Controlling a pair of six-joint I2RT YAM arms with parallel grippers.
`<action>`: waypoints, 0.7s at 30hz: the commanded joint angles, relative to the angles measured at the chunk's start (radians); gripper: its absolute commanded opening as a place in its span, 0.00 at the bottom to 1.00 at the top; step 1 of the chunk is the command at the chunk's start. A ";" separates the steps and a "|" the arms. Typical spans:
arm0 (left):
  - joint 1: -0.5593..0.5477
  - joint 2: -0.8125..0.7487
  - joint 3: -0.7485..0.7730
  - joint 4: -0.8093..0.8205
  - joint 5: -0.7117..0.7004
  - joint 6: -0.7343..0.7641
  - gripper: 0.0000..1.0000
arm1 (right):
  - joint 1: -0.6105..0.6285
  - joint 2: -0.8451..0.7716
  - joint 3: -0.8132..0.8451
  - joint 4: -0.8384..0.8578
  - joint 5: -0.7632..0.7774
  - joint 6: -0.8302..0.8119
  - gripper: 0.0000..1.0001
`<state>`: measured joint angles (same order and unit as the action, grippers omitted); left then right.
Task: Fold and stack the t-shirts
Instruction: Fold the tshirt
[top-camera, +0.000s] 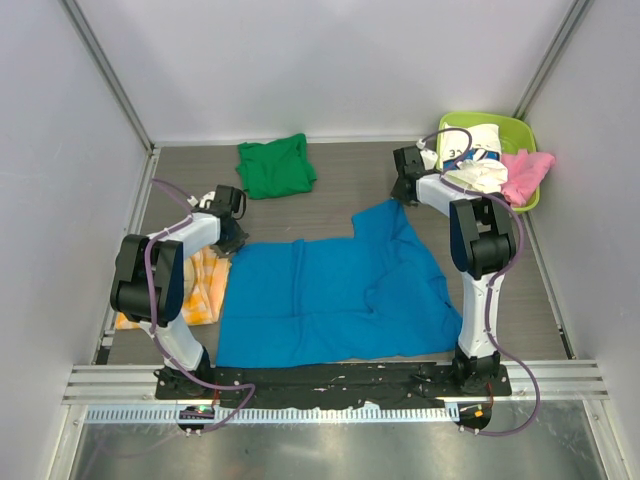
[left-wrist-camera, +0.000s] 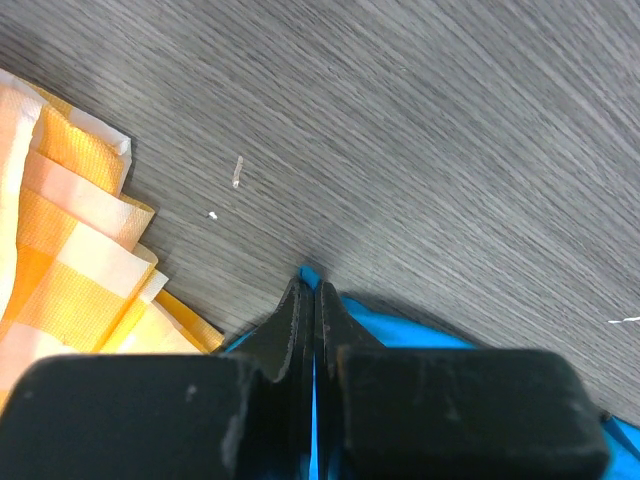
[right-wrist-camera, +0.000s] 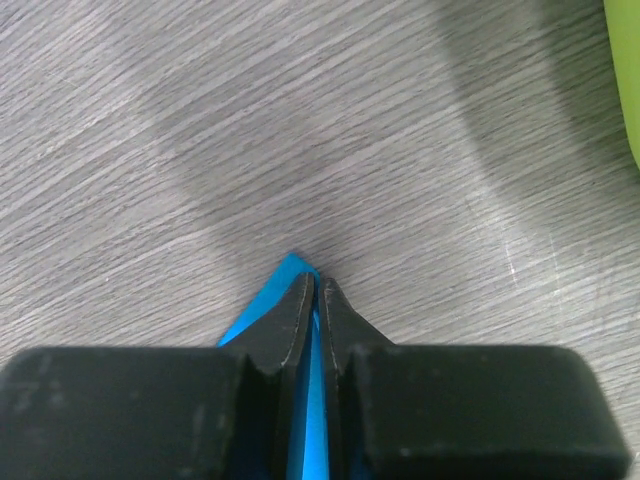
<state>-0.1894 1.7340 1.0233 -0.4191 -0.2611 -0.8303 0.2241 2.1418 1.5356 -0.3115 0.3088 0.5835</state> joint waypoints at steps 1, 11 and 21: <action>0.004 -0.004 0.000 -0.050 -0.012 -0.001 0.00 | -0.008 0.006 0.038 0.018 0.015 -0.008 0.08; 0.005 -0.020 -0.003 -0.058 -0.024 0.000 0.00 | -0.006 -0.060 -0.009 0.057 0.033 -0.013 0.01; 0.005 -0.135 0.024 -0.116 -0.003 0.000 0.00 | -0.006 -0.336 -0.138 0.074 0.068 -0.024 0.01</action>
<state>-0.1879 1.6840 1.0222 -0.4828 -0.2607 -0.8307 0.2211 1.9984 1.4231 -0.2787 0.3199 0.5770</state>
